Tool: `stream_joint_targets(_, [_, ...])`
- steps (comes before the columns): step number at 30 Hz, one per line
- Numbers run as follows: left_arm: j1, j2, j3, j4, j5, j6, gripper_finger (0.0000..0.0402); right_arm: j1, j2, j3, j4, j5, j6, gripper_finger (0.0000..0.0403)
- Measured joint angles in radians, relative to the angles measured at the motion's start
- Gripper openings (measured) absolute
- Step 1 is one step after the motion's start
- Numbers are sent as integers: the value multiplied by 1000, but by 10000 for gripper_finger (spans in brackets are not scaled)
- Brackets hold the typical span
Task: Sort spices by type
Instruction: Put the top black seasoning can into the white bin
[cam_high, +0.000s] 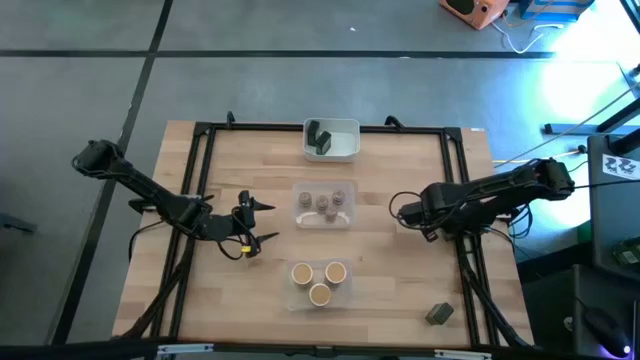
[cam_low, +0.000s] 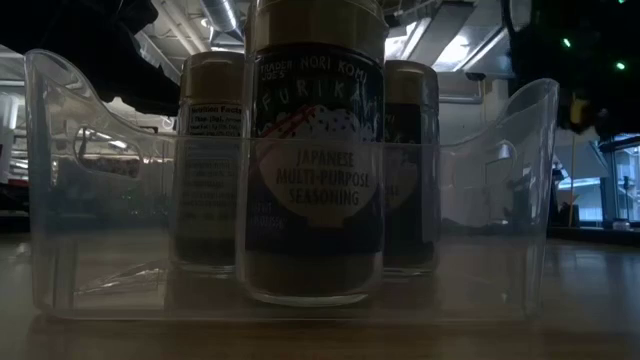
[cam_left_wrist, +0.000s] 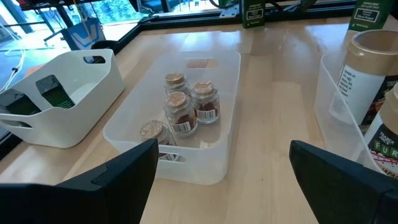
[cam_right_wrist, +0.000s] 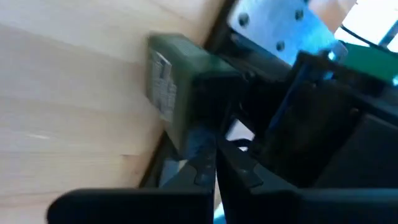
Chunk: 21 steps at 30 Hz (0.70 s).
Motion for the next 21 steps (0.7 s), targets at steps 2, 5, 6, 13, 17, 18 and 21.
stream_joint_targets(2, [0,0,0,0,0,-2,345,0,0,-33,2,-12,0,6])
stream_joint_targets(5, [0,0,0,0,0,-1,345,0,0,-58,6,-6,8,5])
stream_joint_targets(6, [0,0,0,0,0,-1,345,0,0,-56,7,5,18,7])
stream_joint_targets(13, [0,0,0,0,0,1,345,-1,0,-59,33,49,30,13])
stream_joint_targets(17, [0,0,0,1,0,-2,345,-1,9,-63,35,48,24,6])
stream_joint_targets(18, [0,0,0,0,0,-2,345,-1,9,-63,36,48,24,5])
stream_joint_targets(21, [0,0,0,0,0,-2,345,-1,8,-63,53,49,18,7])
